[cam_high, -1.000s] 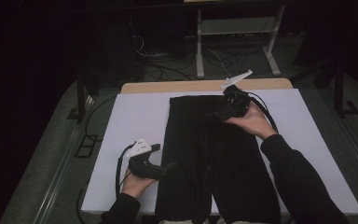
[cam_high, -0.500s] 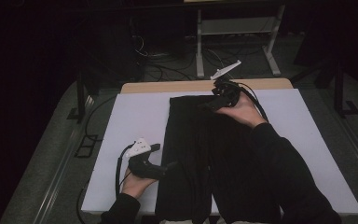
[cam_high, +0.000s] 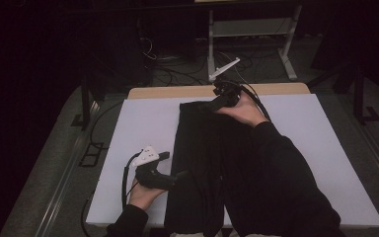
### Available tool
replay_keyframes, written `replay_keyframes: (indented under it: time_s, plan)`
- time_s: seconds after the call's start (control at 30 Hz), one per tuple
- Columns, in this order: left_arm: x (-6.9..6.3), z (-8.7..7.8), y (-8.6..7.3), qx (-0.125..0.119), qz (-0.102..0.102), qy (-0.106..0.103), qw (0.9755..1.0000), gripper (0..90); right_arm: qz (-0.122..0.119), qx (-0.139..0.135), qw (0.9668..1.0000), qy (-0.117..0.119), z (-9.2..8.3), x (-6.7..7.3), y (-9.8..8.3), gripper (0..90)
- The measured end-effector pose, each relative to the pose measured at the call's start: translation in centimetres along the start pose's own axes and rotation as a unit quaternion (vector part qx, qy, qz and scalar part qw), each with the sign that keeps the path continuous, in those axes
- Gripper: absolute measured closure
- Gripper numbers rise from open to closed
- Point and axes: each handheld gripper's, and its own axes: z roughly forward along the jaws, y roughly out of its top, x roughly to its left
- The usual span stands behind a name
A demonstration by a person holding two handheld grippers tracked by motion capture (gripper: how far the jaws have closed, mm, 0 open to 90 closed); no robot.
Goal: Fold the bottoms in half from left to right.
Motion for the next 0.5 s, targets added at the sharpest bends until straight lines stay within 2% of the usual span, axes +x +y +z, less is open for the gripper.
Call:
replay_keyframes:
  time_s: [0.17,0.23,0.5]
  plan:
    - [0.0,-0.1,0.0,-0.003,-0.001,-0.001,1.0,0.0,-0.001,-0.001,1.0,-0.002,0.9,0.1,0.8,0.0]
    - [0.0,-0.1,0.0,-0.003,-0.001,-0.002,1.0,0.0,-0.004,-0.006,0.9999,-0.014,1.4,0.0,1.1,0.0]
    - [0.0,0.1,0.1,-0.005,-0.002,-0.004,1.0,0.0,0.0,-0.006,0.9997,-0.023,2.7,-0.4,1.5,0.0]
